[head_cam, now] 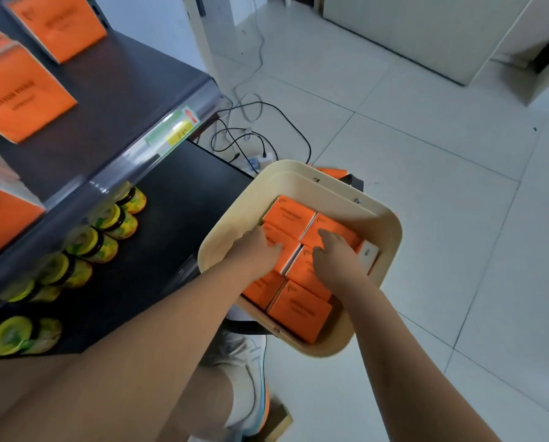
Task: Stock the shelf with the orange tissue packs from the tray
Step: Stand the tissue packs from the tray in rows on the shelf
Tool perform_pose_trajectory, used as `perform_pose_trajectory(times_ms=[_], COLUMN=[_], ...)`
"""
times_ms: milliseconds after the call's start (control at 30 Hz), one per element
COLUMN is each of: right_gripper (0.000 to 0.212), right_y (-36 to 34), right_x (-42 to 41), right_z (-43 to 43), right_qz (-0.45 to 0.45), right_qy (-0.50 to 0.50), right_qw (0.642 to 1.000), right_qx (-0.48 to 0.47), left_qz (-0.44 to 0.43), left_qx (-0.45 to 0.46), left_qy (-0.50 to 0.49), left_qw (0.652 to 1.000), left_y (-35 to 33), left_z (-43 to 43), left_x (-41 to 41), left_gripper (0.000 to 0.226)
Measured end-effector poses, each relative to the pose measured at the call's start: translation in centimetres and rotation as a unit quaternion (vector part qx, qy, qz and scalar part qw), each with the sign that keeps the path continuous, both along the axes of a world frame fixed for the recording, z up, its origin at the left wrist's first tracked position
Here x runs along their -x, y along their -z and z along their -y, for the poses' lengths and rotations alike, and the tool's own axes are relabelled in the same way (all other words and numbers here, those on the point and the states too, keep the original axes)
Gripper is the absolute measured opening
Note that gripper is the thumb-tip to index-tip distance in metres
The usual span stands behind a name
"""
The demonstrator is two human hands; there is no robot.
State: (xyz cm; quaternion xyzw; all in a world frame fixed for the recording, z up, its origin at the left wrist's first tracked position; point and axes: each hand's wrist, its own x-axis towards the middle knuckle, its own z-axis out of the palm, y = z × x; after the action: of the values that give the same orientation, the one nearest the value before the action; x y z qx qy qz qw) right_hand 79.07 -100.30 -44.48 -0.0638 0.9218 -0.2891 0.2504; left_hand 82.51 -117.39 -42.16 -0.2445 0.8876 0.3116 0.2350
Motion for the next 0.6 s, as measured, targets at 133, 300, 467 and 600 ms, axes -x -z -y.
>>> perform_pose_trajectory(times_ms=[133, 300, 467, 600], right_gripper=[0.054, 0.053, 0.077, 0.091], right_y=[1.8, 3.9, 6.4, 8.5], right_x=[2.4, 5.8, 8.2, 8.5], right_z=[1.8, 4.2, 5.9, 6.6], right_qz=[-0.004, -0.031, -0.033, -0.033], right_qy=[-0.012, -0.03, -0.039, -0.036], right_qw=[1.0, 0.999, 0.997, 0.993], right_qx=[0.01, -0.014, -0.062, -0.106], left_qz=[0.008, 0.017, 0.01, 0.017], left_qx=[-0.02, 0.041, 0.038, 0.086], left_qy=[-0.061, -0.047, -0.029, -0.038], left_qw=[0.998, 0.998, 0.999, 0.995], left_y=[2.9, 6.4, 9.0, 10.5], left_z=[0.4, 1.8, 2.3, 2.5], left_x=[1.0, 2.3, 2.8, 3.2], left_gripper=[0.013, 0.029, 0.047, 0.06])
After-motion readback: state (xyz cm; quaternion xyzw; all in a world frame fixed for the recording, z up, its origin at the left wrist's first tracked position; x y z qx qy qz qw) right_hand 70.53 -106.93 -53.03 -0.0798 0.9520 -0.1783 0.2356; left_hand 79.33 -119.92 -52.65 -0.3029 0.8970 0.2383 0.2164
